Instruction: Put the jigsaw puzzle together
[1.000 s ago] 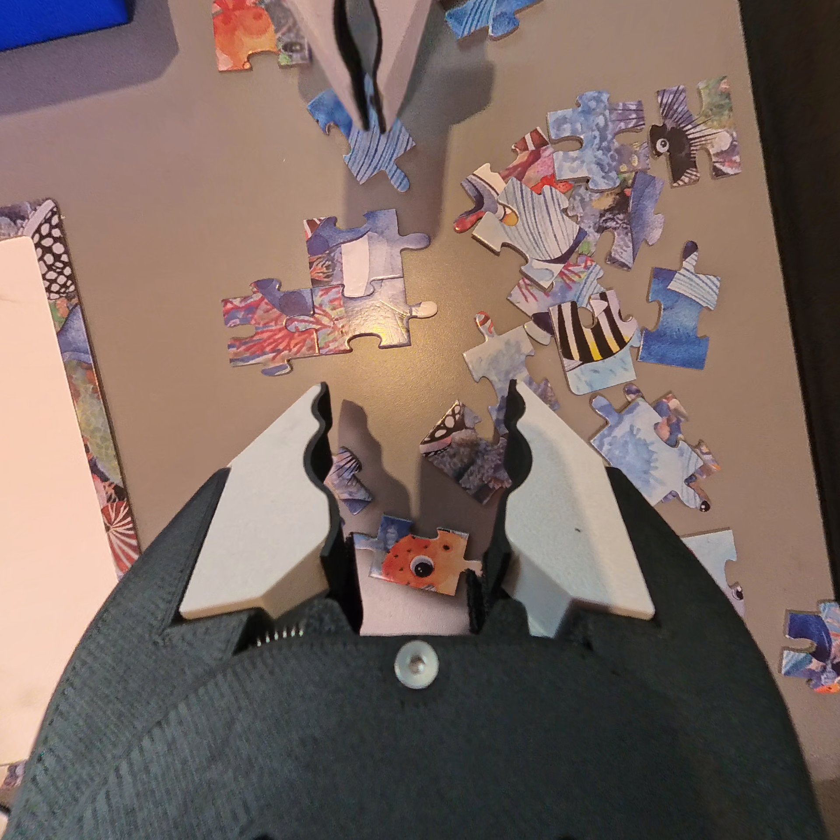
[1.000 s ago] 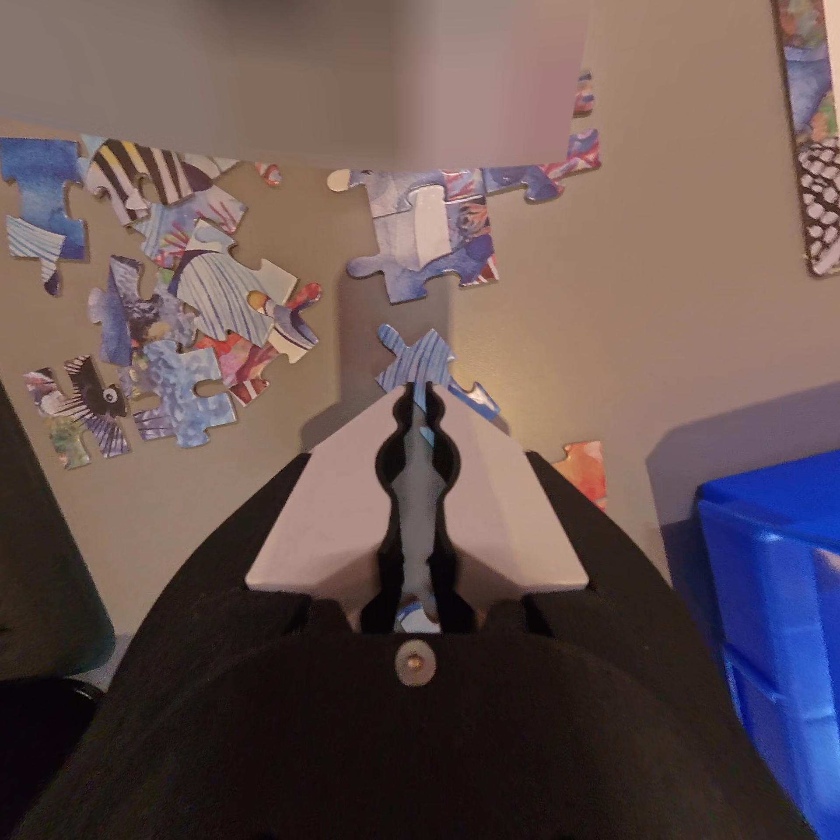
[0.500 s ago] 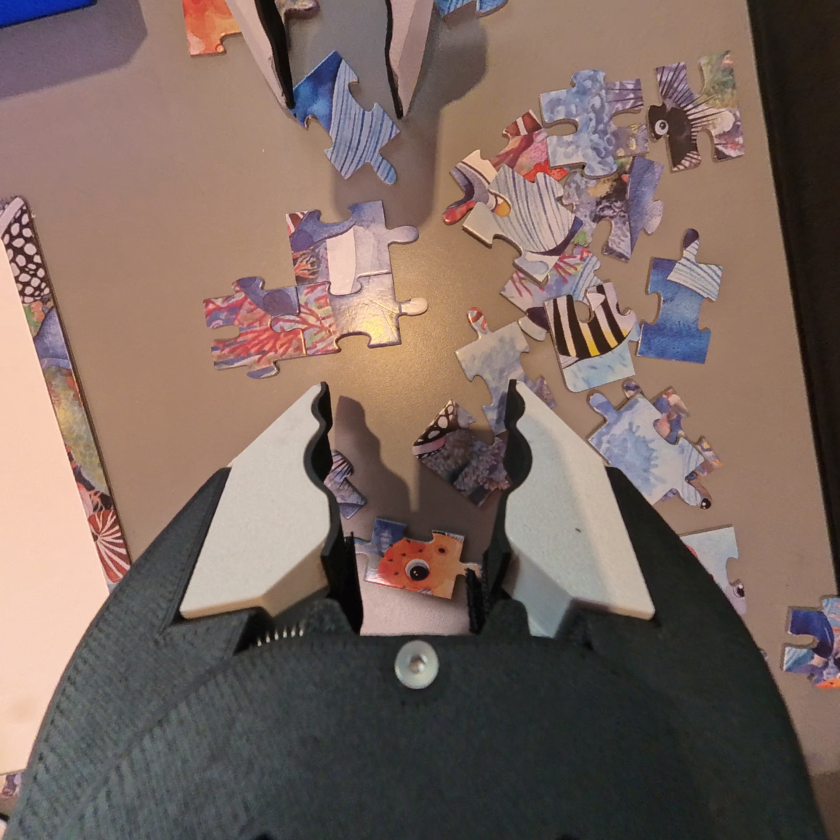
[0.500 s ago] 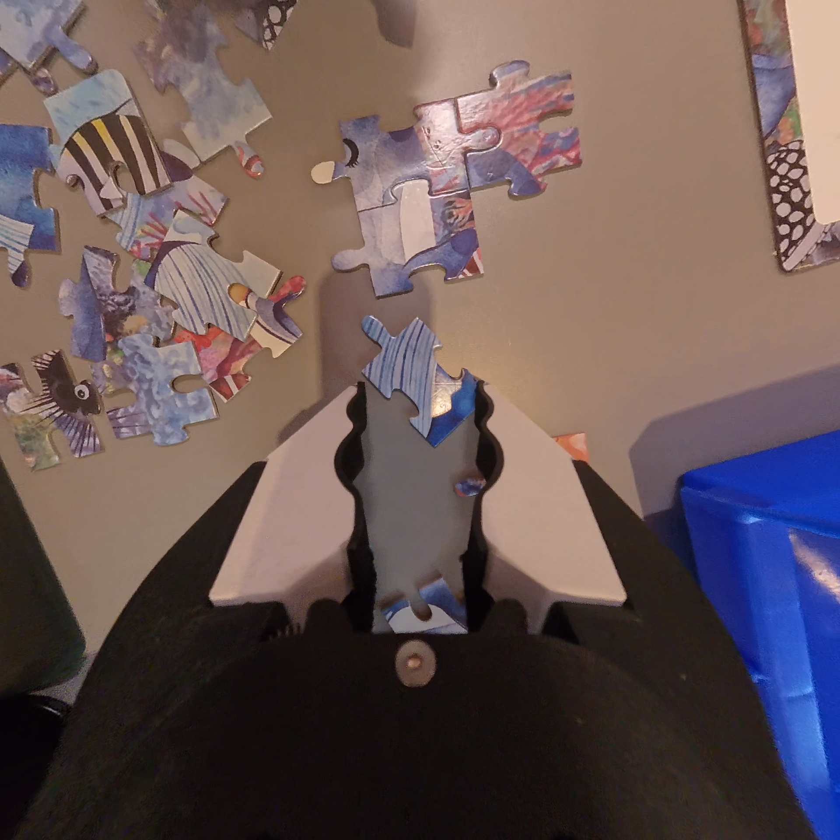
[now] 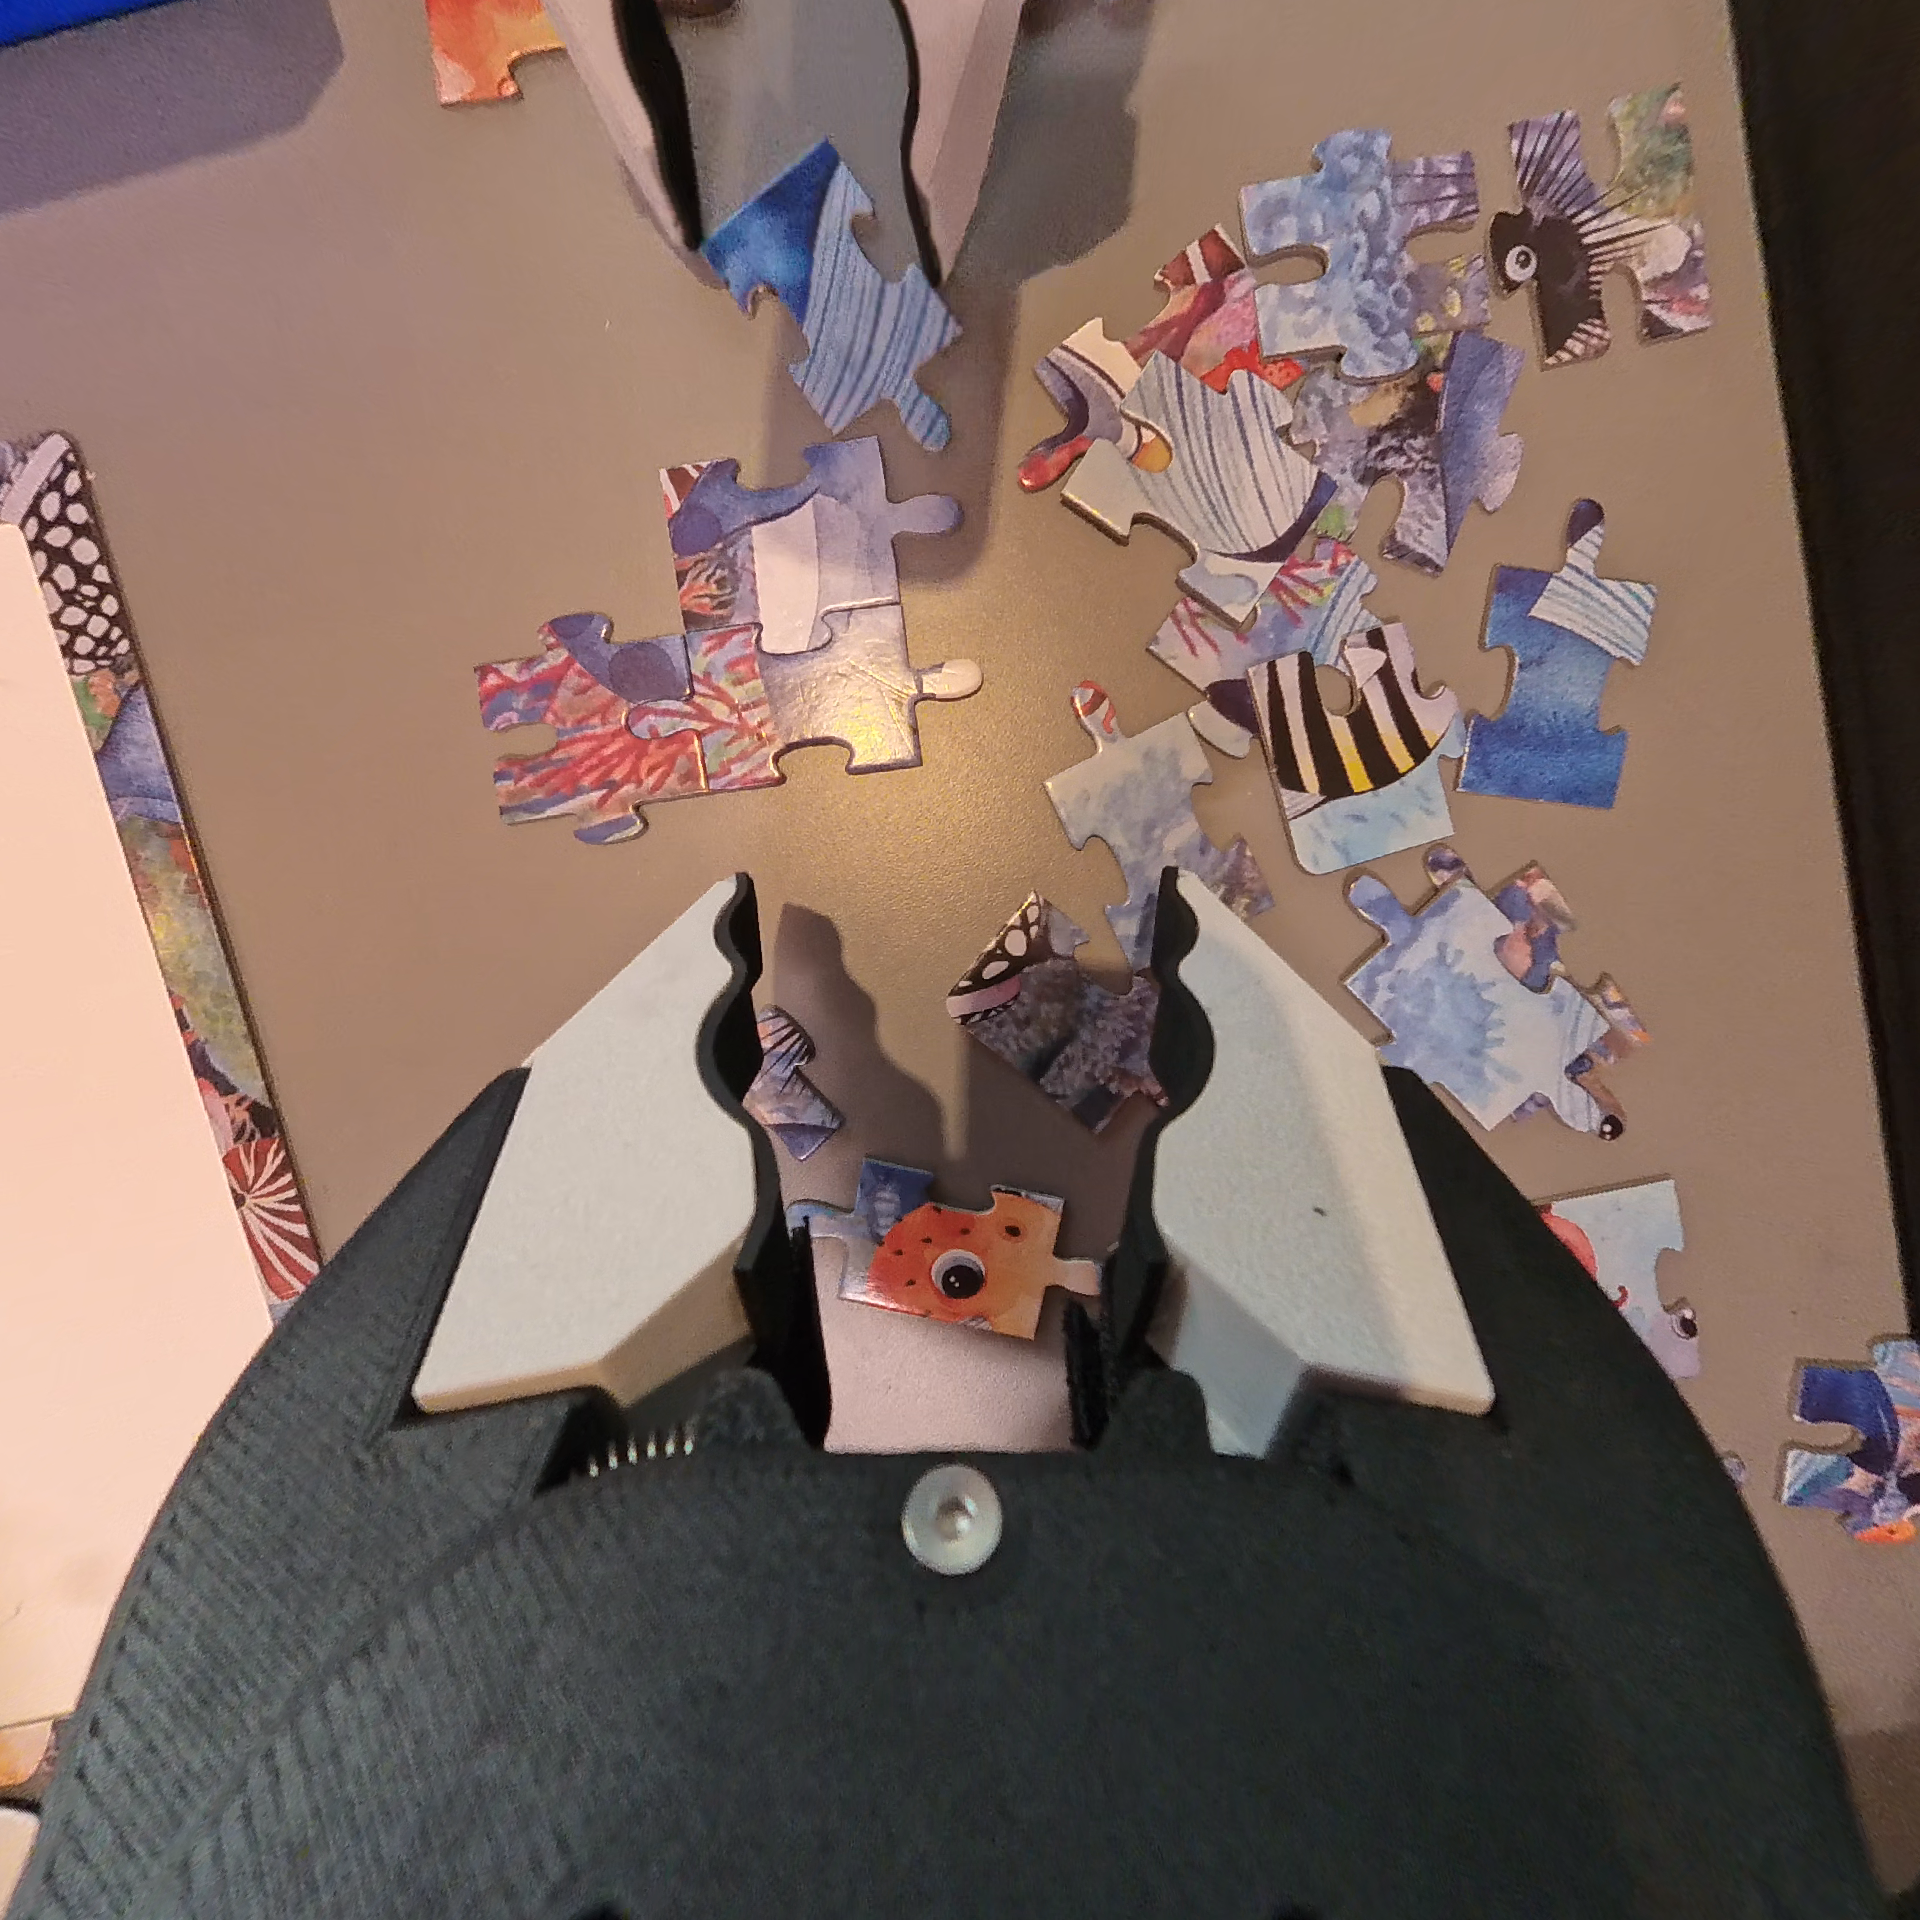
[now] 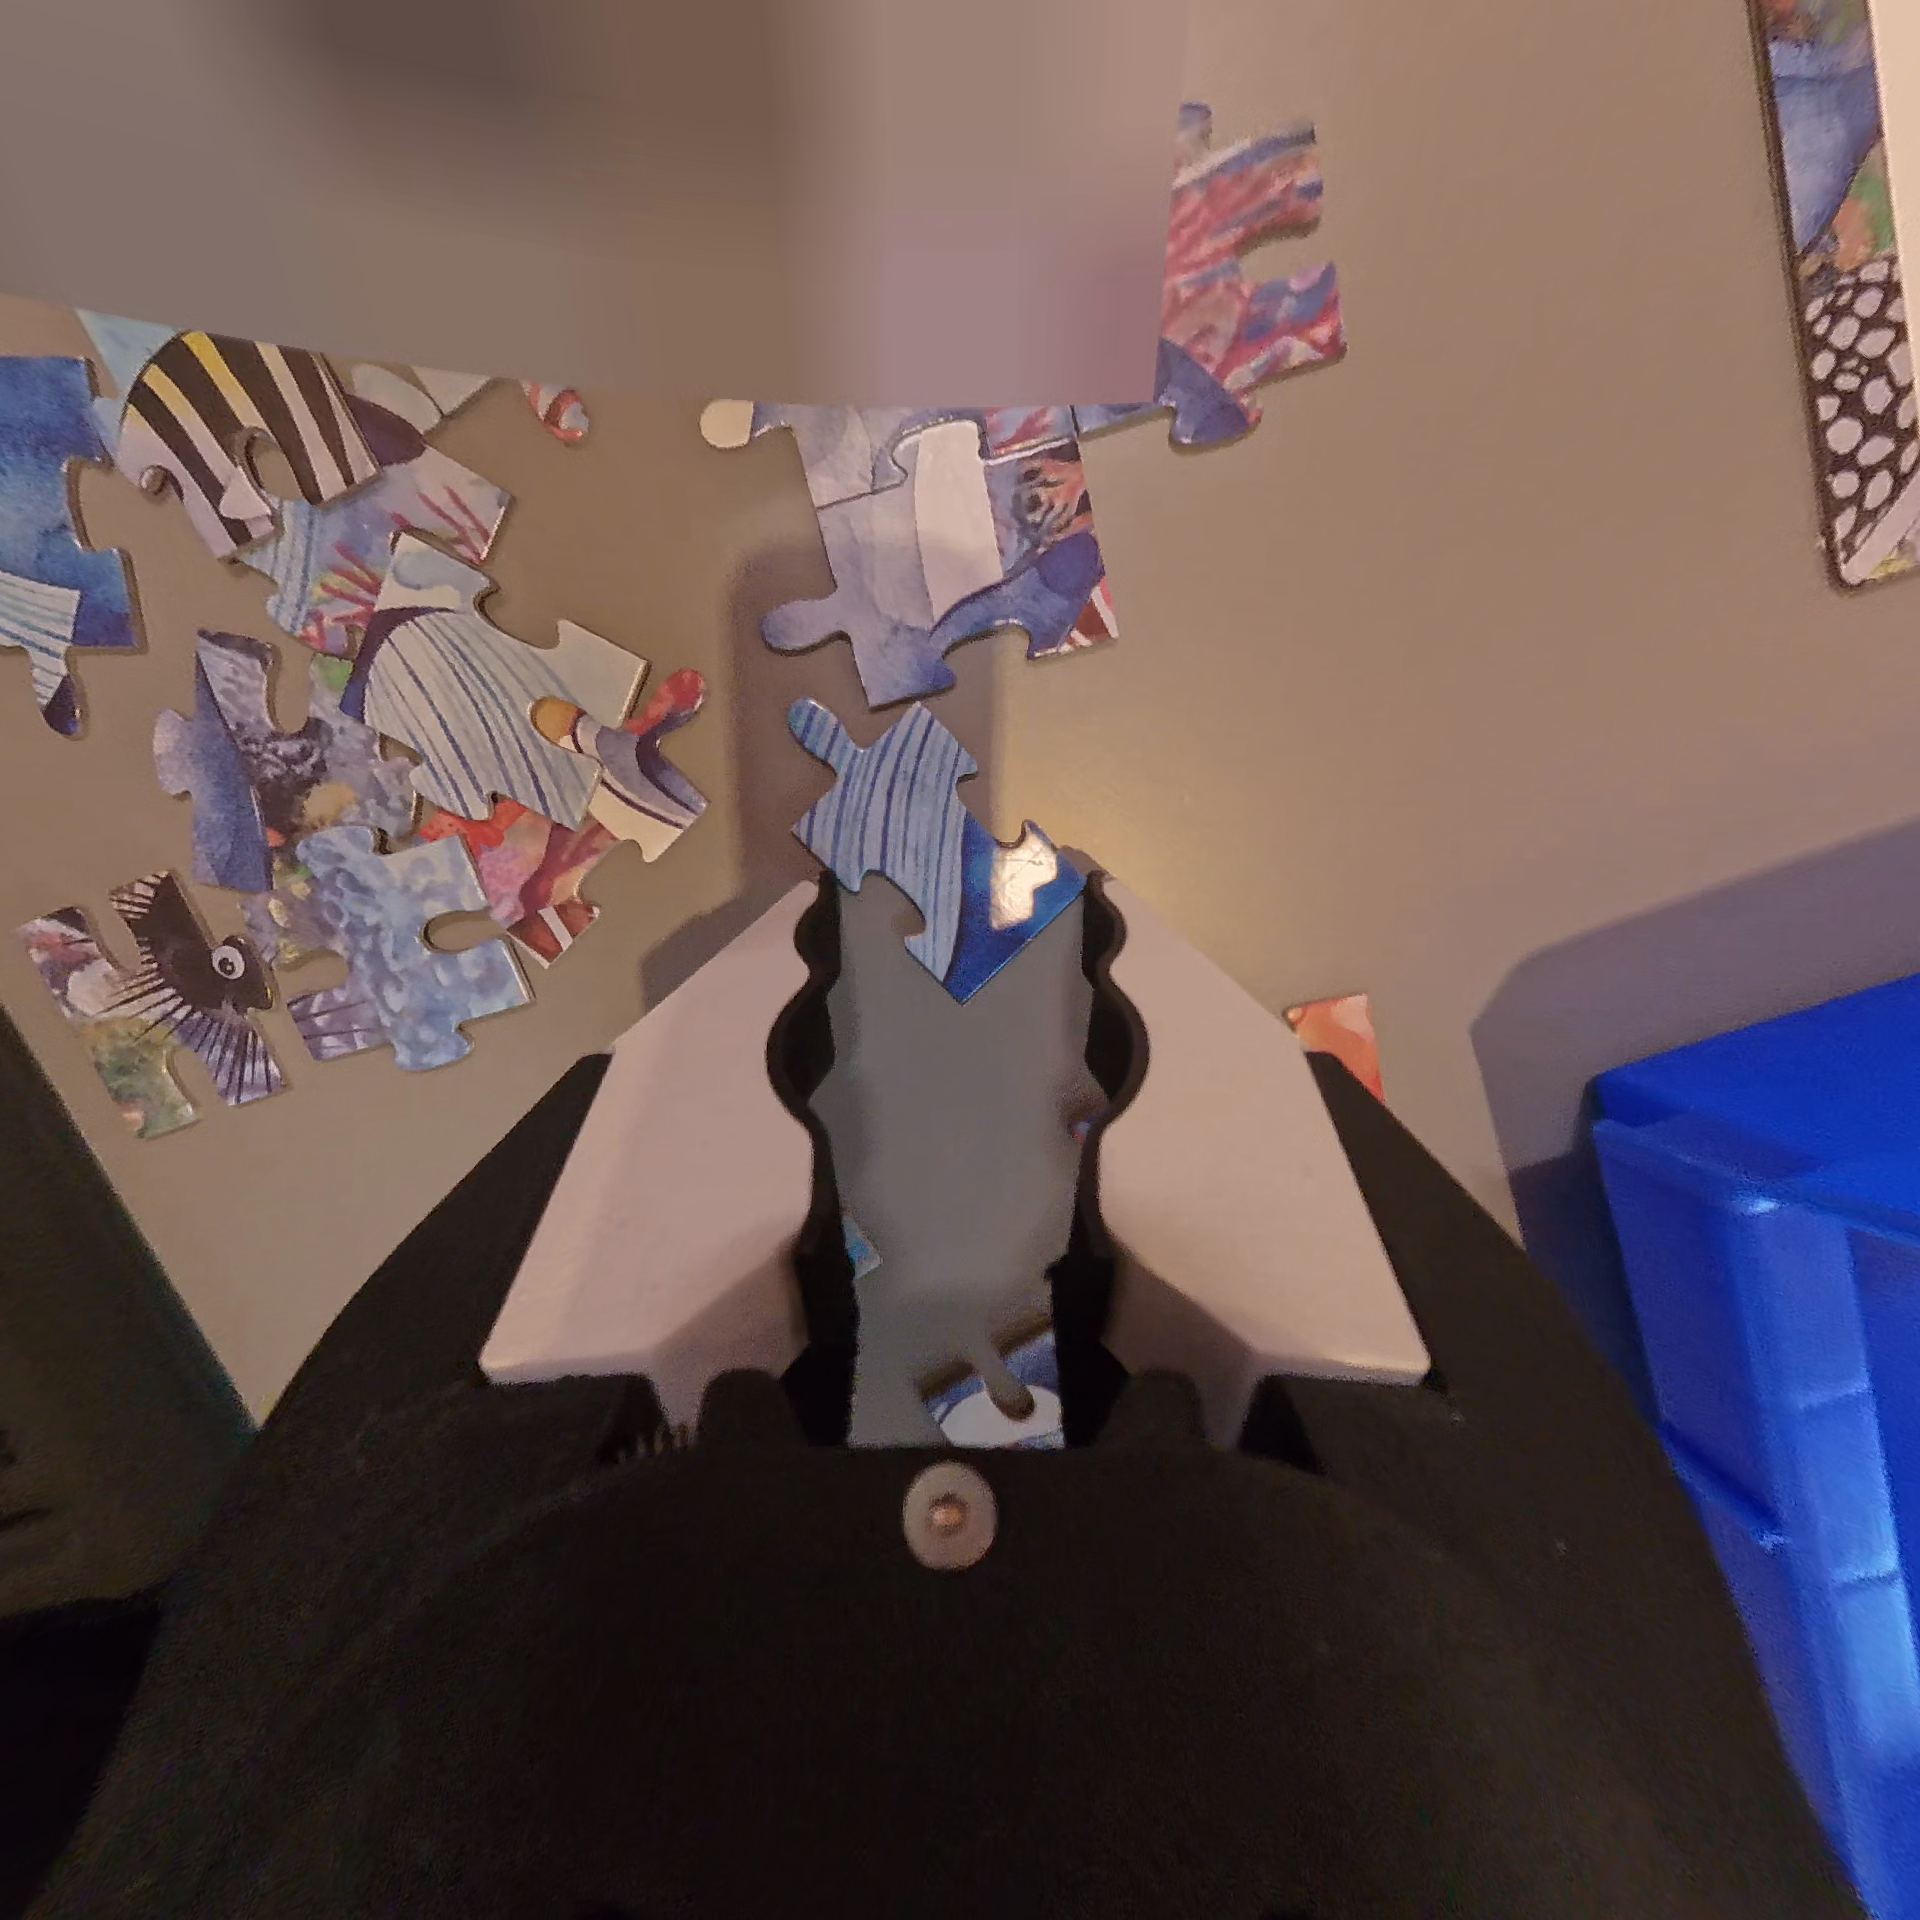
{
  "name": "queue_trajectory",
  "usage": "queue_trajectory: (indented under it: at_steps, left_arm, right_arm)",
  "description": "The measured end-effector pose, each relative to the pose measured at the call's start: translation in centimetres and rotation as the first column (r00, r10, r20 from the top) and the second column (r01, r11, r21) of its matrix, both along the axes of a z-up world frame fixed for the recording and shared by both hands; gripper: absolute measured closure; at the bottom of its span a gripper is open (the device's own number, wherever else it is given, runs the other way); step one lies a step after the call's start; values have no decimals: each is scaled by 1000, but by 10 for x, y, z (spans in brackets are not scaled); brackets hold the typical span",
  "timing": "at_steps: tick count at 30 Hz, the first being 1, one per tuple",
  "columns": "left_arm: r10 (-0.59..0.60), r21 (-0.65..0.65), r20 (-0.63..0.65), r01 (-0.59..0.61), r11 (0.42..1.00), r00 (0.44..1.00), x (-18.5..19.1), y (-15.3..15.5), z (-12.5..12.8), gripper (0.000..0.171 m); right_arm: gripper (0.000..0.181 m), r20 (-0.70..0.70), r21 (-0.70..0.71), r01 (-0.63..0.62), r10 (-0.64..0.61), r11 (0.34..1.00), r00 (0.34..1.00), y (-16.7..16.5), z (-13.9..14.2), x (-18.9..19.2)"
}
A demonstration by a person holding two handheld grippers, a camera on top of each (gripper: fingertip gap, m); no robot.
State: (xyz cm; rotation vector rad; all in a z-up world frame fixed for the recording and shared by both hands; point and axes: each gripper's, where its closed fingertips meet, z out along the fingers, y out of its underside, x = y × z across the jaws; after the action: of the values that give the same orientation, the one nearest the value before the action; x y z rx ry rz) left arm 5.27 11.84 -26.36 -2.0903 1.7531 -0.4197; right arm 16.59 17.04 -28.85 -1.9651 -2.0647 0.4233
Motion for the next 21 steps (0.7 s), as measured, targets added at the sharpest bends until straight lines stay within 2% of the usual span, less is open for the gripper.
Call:
queue_trajectory:
  at_steps: [5, 7, 13, 16, 21]
  left_arm:
    - [-2, 5, -4, 2, 1000, 1000, 0, 0, 0, 97]
    - [0, 6, -6, 0, 1000, 1000, -1, 1, 0, 97]
    - [-2, -3, -15, 2, 1000, 1000, -2, 1, -4, 98]
    - [-3, -5, -22, 3, 1000, 1000, -3, 1, -6, 98]
    - [-5, -6, -27, 4, 1000, 1000, -4, 0, -5, 98]
  right_arm:
    - [139, -17, -2, -28, 28, 1000, 999, -3, 0, -3]
    - [155, -19, -5, -47, 47, 999, 999, -5, 1, -3]
    - [157, -21, -17, -78, 78, 997, 997, -10, 2, -2]
    - [175, -24, -13, -93, 93, 996, 995, -11, 3, 0]
    - [161, -22, -16, -84, 84, 996, 996, -10, 3, 2]
